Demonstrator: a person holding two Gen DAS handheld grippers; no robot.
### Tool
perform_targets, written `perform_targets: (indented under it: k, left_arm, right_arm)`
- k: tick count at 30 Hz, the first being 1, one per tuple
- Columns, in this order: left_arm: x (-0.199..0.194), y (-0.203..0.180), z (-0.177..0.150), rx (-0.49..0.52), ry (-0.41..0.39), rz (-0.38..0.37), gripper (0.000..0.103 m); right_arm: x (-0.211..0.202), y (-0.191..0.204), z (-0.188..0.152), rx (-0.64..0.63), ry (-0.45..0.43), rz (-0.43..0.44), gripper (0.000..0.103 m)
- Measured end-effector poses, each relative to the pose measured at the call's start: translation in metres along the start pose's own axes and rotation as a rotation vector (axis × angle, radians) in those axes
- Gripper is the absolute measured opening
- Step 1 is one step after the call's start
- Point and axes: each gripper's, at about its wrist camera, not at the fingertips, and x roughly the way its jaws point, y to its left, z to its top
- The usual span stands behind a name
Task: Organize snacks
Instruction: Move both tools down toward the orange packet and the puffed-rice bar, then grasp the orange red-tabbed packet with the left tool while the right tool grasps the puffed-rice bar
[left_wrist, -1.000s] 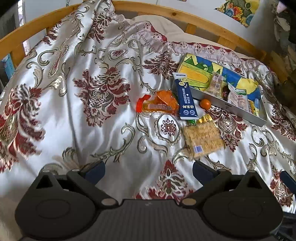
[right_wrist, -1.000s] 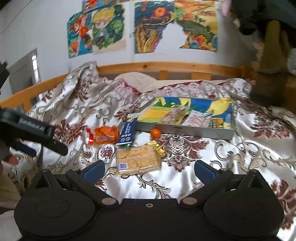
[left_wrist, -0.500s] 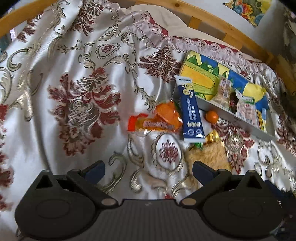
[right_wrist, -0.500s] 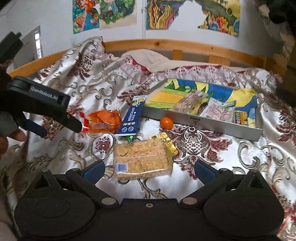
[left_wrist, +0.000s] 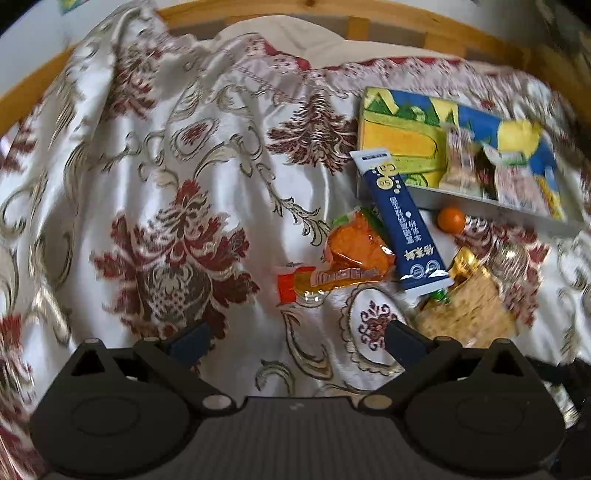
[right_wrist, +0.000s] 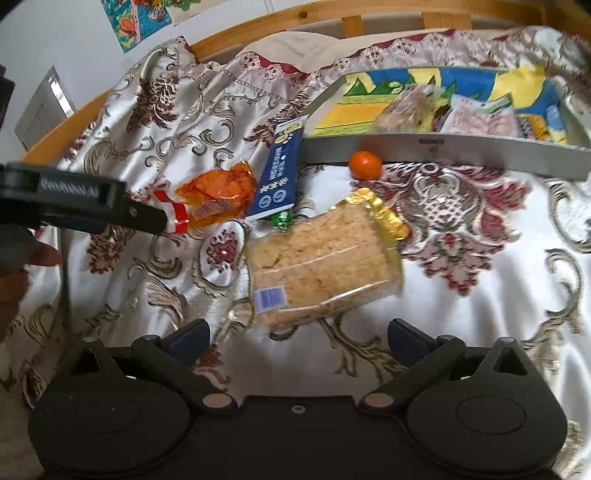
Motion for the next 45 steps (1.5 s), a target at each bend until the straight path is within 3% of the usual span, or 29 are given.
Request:
perform_targets:
  k: [6, 11, 20, 25, 33, 38, 42, 45]
  left_arm:
    - [0.009, -0.01, 0.013, 0.134, -0.068, 0.018, 0.103]
    - [0.03, -0.009, 0.02, 0.151, -0.066, 0.039, 0.102]
    - [0.064, -0.01, 0.028, 0.255, -0.06, 0.03, 0.103]
    - [0.069, -0.018, 0.024, 0.312, -0.108, 0.064, 0.103]
    - [0.064, -0.017, 0.03, 0.291, -0.142, -0.055, 0.103]
    - [0.061, -0.021, 0.029, 0.323, -0.151, -0.148, 0.103]
    - [0.066, -0.024, 0.03, 0.312, -0.145, -0.172, 0.101]
    - [0.071, -0.021, 0.033, 0.252, -0.133, -0.17, 0.1]
  right_arm:
    - [0.017, -0.013, 0.003, 0.1, 0.011, 0.074, 0.1]
    - [0.024, -0.019, 0.005, 0.146, -0.02, 0.097, 0.095]
    - [0.028, -0.03, 0.004, 0.254, -0.042, 0.11, 0.094]
    - [0.027, -0.029, 0.003, 0.284, -0.065, 0.086, 0.088]
    - [0.023, -0.039, 0.001, 0.367, -0.097, 0.088, 0.076]
    - [0.02, -0.044, 0.002, 0.409, -0.128, 0.076, 0.048]
    - [0.018, -0.05, 0.002, 0.454, -0.143, 0.097, 0.044]
    - [0.022, -0.053, 0.001, 0.479, -0.116, 0.102, 0.05]
